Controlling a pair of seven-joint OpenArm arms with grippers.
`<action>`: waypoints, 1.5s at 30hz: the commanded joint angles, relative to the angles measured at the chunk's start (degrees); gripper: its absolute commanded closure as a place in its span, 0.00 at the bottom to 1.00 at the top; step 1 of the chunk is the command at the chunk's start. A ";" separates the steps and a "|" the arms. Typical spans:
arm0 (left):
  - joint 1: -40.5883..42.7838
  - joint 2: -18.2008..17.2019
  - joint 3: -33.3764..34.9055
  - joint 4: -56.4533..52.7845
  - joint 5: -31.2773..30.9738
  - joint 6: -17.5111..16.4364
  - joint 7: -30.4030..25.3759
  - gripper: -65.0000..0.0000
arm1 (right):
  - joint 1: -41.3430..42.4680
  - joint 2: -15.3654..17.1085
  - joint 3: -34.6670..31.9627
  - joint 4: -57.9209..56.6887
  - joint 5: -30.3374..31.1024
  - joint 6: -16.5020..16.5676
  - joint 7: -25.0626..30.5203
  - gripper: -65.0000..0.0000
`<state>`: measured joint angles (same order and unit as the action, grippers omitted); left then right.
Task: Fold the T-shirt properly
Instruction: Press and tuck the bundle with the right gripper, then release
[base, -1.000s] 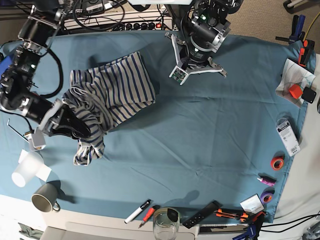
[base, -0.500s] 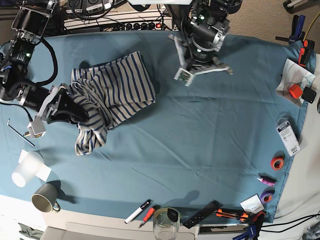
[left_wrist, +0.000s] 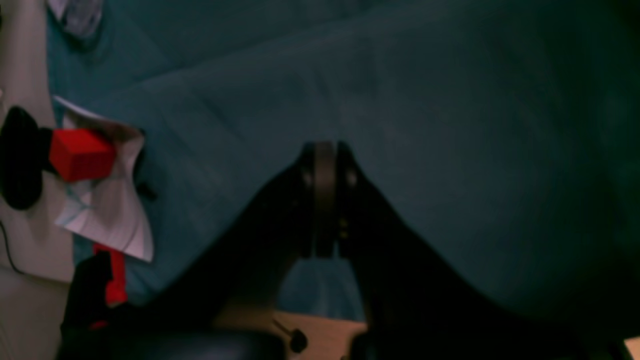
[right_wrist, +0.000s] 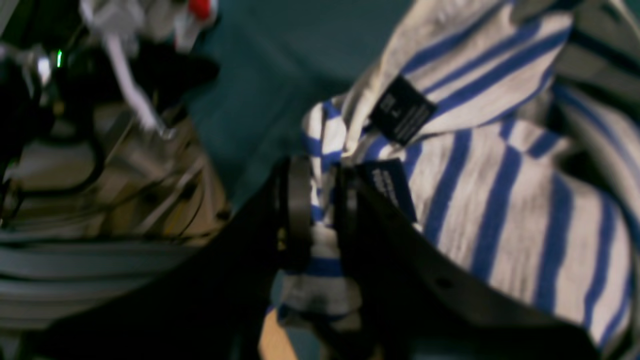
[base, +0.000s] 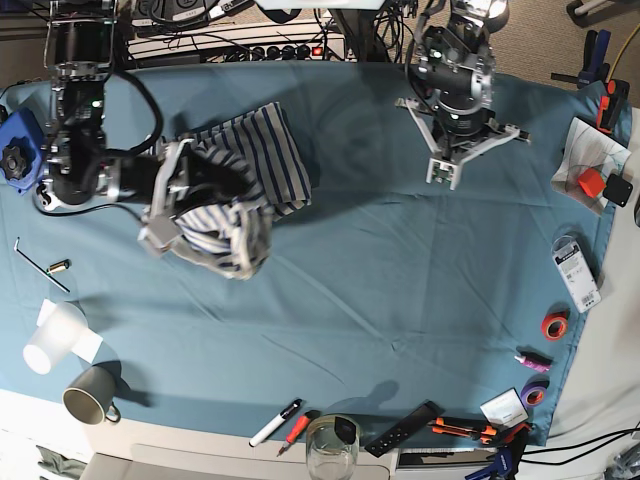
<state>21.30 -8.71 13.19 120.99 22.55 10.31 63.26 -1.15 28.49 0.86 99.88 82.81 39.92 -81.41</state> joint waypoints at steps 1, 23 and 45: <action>-0.04 0.11 -0.83 0.90 -0.07 0.39 -0.72 1.00 | 0.83 1.05 -0.76 0.94 1.25 0.08 1.41 1.00; -0.04 0.11 -2.89 0.90 -0.07 0.26 -3.28 1.00 | 0.81 6.69 -8.44 0.96 -8.37 0.08 1.41 1.00; -0.04 0.13 -2.89 0.90 11.39 7.91 -1.14 0.87 | 0.98 4.46 -16.94 1.51 1.81 0.08 1.41 1.00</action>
<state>21.39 -8.60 10.37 120.99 32.58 17.80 63.02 -1.10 32.21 -16.34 100.29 82.56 39.92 -80.99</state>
